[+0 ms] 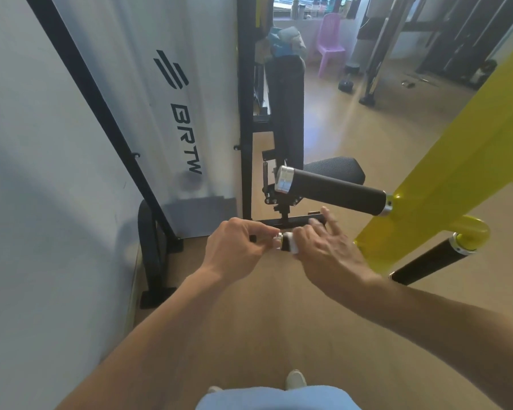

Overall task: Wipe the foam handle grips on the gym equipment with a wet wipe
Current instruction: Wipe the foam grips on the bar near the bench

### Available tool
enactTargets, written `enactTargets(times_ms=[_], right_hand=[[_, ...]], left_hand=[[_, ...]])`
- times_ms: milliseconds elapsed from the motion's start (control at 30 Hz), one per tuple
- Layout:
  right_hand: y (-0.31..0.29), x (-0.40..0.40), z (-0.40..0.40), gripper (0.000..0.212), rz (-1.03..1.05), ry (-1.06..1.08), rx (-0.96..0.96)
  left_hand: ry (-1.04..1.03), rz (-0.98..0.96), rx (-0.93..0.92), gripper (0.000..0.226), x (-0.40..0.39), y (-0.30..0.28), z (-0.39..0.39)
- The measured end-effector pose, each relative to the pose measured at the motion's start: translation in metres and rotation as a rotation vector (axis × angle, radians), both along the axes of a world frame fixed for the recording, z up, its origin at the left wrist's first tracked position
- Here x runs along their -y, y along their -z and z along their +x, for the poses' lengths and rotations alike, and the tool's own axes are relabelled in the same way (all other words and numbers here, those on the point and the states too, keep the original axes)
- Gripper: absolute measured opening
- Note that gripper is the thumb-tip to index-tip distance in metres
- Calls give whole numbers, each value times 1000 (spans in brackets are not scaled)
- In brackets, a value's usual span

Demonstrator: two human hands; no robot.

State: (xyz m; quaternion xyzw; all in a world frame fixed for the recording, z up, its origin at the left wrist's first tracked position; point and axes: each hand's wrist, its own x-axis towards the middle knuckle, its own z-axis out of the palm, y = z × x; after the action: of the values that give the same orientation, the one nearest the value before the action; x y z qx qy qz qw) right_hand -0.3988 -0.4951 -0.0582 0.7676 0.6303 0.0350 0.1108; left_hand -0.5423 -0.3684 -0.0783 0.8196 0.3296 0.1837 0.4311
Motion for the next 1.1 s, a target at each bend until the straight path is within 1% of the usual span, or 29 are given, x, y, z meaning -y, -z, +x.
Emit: enactTargets(times_ms=[67,100,133,167,200,233,267,300,333,367,400,433,467,500,533,567,600,633,667,700,733,767,800,833,867,933,967,1100], right_hand=[[-12,18,6,32,-146,106,198],[-20,27,7,33,-197,120,273],[-31,34,5,33,-240,131,294],[-43,38,-1,32,-229,101,268],[-55,40,-10,28,-181,49,190],[-68,40,-18,23,-113,11,60],[-82,40,-27,22,-88,21,-99],[-93,42,-34,23,-15,61,-293],[-104,44,-41,19,64,137,-476],[-114,46,-45,13,169,197,-633],[-124,49,-48,10,318,211,-742],[-130,54,-46,8,544,161,-760],[-139,56,-44,8,766,88,-665],[-147,57,-40,11,947,35,-510],[-153,55,-37,16,1045,41,-359],[-155,51,-33,21,1066,64,-228],[-153,45,-28,24,1027,69,-127],[-147,40,-24,27,932,66,-78],[-140,36,-22,31,797,71,-91],[-132,32,-23,39,664,94,-141],[-126,31,-28,54,555,121,-187],[-122,31,-33,70,480,139,-213],[-122,30,-35,80,433,138,-223],[-121,27,-33,81,411,114,-238],[-121,22,-30,74,402,81,-246],[-118,11,-23,52,406,34,-187],[-115,8,-20,45,418,32,-147],[-112,24,-11,27,344,134,-3]], left_hand=[[-17,-5,-5,18,4,-1,2],[-25,-6,-5,17,5,0,3],[-27,-7,-5,17,7,1,4],[-26,-5,-10,18,10,2,4],[-26,7,-22,18,13,2,4],[-29,22,-37,18,15,2,4],[-33,23,-45,19,17,3,4],[-34,15,-44,19,19,4,4],[-29,12,-40,20,21,5,3],[-22,12,-32,19,21,4,2],[-18,3,-7,19,21,2,1],[-24,-14,40,21,20,-3,0],[-39,-26,104,24,20,-10,0],[-64,-22,175,25,21,-21,0],[-97,11,241,26,22,-33,0],[-131,67,294,26,24,-47,0],[-155,115,340,28,25,-59,1],[-154,138,390,30,26,-69,1],[-126,131,448,31,27,-78,0],[-82,105,498,31,27,-83,-1],[-39,78,528,31,28,-86,-2],[-11,66,537,32,27,-89,-3],[6,70,532,30,26,-91,-3],[10,83,521,27,25,-92,-2],[4,95,514,24,25,-93,-1],[-19,106,514,18,23,-94,2],[-30,110,511,15,23,-94,3],[-31,118,455,10,20,-95,3]])
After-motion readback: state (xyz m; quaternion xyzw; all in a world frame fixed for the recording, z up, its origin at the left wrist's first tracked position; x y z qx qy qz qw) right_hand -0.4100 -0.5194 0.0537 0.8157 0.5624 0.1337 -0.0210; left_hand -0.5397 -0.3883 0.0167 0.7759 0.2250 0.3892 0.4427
